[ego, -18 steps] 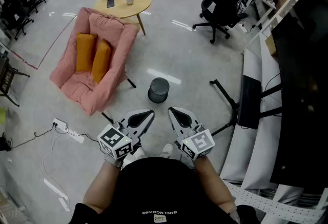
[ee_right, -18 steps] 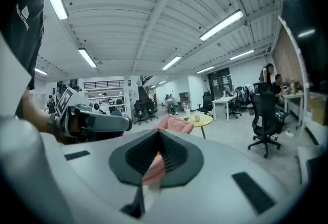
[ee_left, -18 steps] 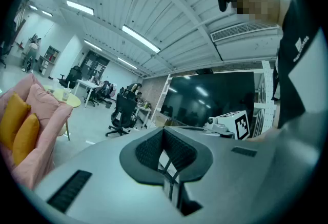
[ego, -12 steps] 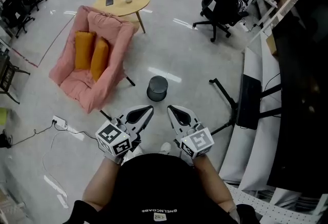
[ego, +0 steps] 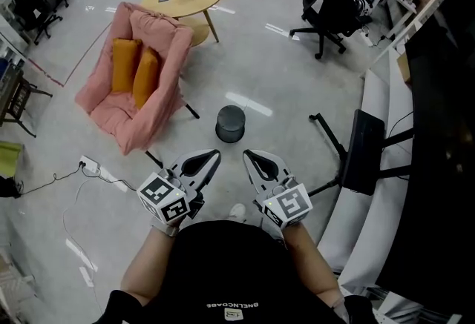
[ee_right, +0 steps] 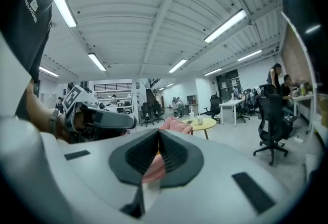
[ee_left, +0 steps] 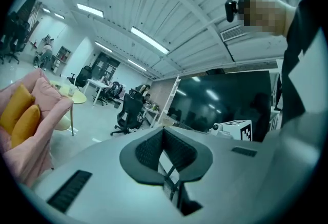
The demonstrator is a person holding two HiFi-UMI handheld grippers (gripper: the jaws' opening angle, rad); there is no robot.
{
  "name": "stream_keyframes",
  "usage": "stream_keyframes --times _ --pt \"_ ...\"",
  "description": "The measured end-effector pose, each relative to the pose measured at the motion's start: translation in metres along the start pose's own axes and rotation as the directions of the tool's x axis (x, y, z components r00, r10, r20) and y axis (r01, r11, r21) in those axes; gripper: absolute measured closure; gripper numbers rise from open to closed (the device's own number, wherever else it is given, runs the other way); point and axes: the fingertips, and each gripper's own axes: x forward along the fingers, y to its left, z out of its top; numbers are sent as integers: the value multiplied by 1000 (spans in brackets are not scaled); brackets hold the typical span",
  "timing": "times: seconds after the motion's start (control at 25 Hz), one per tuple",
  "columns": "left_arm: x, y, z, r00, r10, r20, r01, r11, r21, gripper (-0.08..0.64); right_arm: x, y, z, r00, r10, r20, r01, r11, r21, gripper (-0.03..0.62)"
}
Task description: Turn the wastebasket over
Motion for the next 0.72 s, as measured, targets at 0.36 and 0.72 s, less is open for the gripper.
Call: stream_keyframes --times 0.36,0.72 --pt "15 29 -19 995 90 -35 -91 995 -35 546 11 -36 -22 999 4 -43 -2 999 49 581" --pt "46 119 3 994 93 -56 -98 991 -87 546 85 -97 -30 990 -32 -135 39 998 54 581"
